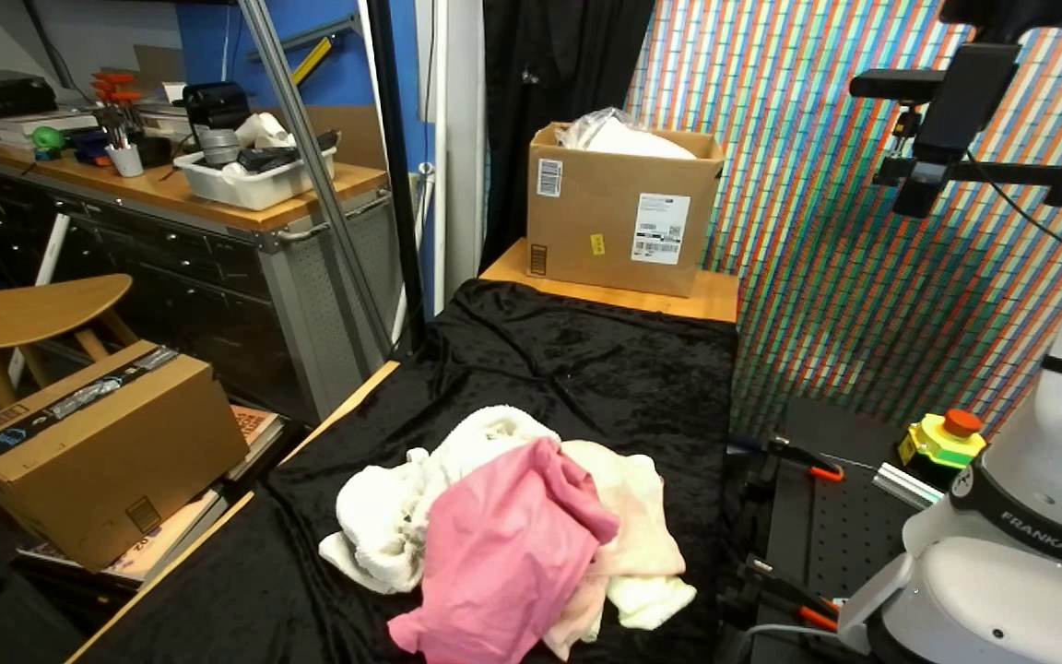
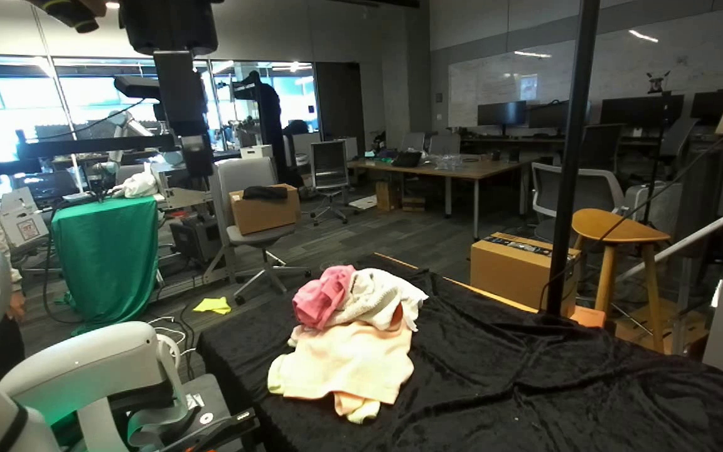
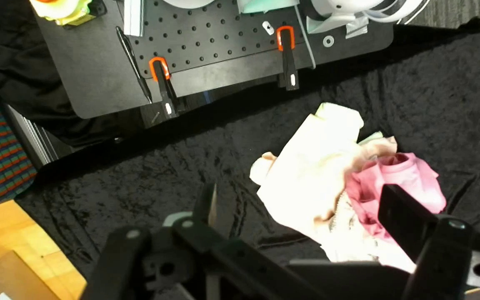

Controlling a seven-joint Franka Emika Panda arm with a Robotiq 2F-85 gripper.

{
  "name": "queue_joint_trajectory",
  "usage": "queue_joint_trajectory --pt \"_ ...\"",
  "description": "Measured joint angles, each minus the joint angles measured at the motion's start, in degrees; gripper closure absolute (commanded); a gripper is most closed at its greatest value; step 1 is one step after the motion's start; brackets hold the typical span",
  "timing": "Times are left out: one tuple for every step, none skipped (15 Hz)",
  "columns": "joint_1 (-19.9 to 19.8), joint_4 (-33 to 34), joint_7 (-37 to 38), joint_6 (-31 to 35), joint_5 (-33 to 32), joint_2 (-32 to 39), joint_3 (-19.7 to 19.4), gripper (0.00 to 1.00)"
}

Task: Put the green towel, the peach shirt, the turnip plushie, the white towel and the pink shirt in the center, respectively

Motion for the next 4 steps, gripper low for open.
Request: queue_joint_trajectory --pt "-0.9 -0.9 -1.4 0.5 -0.5 -1.2 -1.0 0.00" --pt "-1.6 -1.8 -3.1 0.6 -0.9 -2.3 -2.0 0.00" --pt "-2.0 -2.5 -4.3 0.7 -1.3 -3.3 -2.9 0.00" --pt "-2.2 -3.1 -5.0 0.8 -1.5 -4.1 -3.5 0.00"
